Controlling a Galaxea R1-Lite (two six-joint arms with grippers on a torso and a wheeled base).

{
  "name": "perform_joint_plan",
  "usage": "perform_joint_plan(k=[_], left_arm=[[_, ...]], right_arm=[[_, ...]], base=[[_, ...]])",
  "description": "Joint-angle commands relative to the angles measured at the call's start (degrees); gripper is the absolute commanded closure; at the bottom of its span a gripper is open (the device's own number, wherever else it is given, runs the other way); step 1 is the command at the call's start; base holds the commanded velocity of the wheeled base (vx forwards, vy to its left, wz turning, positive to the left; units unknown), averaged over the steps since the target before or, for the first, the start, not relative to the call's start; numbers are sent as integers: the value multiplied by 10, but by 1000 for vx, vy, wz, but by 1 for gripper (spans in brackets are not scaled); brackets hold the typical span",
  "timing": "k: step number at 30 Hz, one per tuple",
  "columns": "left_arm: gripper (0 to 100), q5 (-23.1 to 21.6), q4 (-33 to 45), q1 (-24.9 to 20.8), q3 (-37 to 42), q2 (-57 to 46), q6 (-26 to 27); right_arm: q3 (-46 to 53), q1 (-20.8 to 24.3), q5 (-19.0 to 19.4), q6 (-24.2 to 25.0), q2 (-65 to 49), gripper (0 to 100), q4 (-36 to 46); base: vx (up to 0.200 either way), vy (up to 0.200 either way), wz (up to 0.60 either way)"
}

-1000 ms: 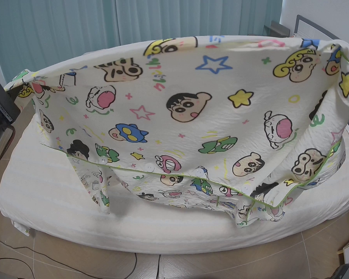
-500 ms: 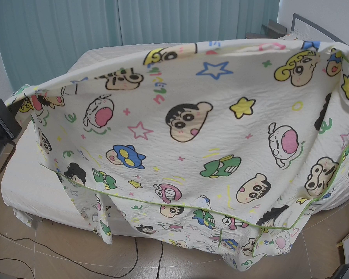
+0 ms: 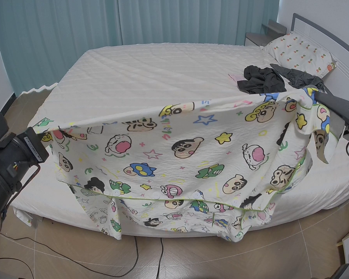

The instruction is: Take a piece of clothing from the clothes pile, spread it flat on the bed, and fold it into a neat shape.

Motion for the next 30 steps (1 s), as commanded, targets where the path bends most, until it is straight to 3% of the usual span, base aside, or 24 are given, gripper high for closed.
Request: perform_joint_plan(k=[1, 6, 18, 30], left_arm=[[100, -11, -5, 33, -38, 108, -16], [100, -16, -5, 53, -87, 167, -61], [100, -35, -6, 83, -154, 277, -63], [100, -38, -7, 112, -280, 446, -66]], right_arm=[[7, -11, -27, -27, 82, 100, -25], [9, -11, -56, -28, 129, 100, -91], [-14, -11, -101, -30, 248, 100, -175], [-107, -11, -172, -30, 435, 100, -285]], base=[[200, 0, 0], [200, 0, 0], [200, 0, 0], [200, 0, 0]])
